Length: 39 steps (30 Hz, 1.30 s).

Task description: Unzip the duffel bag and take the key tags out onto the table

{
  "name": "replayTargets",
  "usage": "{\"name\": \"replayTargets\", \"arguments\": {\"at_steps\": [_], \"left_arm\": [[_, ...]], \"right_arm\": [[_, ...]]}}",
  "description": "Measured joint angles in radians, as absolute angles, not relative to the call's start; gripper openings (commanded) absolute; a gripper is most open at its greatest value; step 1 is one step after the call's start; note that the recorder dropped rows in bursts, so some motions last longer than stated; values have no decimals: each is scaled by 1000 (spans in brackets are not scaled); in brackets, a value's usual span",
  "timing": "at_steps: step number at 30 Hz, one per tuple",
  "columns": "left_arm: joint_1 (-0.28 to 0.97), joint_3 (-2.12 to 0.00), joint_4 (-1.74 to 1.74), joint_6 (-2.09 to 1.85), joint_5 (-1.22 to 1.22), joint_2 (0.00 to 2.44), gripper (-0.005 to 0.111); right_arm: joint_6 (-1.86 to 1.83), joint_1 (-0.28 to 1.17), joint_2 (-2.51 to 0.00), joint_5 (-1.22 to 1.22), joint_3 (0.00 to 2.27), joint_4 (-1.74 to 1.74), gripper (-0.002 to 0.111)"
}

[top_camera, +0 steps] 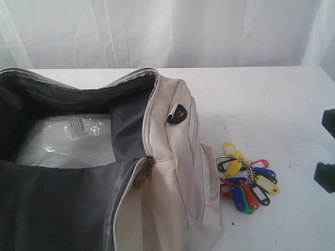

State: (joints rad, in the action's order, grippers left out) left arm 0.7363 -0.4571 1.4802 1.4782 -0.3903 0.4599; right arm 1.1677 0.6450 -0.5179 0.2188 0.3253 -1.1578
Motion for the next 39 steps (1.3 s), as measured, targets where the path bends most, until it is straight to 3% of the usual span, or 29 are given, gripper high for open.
{"name": "replayTargets", "arguments": {"at_steps": [11,28,32,39], "left_arm": [[736,-457,1480,1478,-371,460,24],[733,-457,1476,1481,-369,455,24],[670,-455,1353,1479,-355,409,24],[402,-332,1189,1456,-264,270,24]], "right_arm": [[1184,645,-458,404,281,-1156,0],[1186,645,-458,411,281,-1156,0],[1186,645,-458,411,281,-1156,0],[1186,645,-458,411,281,-1156,0]]}}
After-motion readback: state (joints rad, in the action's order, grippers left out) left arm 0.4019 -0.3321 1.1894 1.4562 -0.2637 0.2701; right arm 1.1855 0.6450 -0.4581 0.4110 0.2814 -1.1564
